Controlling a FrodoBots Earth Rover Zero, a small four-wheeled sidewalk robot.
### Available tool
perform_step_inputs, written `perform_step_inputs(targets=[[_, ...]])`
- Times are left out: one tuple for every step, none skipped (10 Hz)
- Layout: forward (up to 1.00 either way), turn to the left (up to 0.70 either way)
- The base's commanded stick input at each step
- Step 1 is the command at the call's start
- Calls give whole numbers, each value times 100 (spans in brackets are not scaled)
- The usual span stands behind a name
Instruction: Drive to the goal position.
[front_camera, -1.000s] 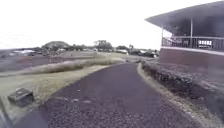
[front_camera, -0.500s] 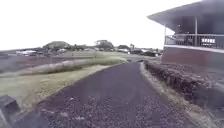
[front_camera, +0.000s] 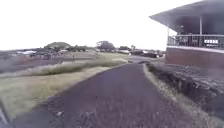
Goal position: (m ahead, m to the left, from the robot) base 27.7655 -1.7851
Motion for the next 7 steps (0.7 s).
perform_step_inputs(targets=[[85,-29],[85,-11],[85,-2],[85,0],[85,0],[85,0],[85,0]])
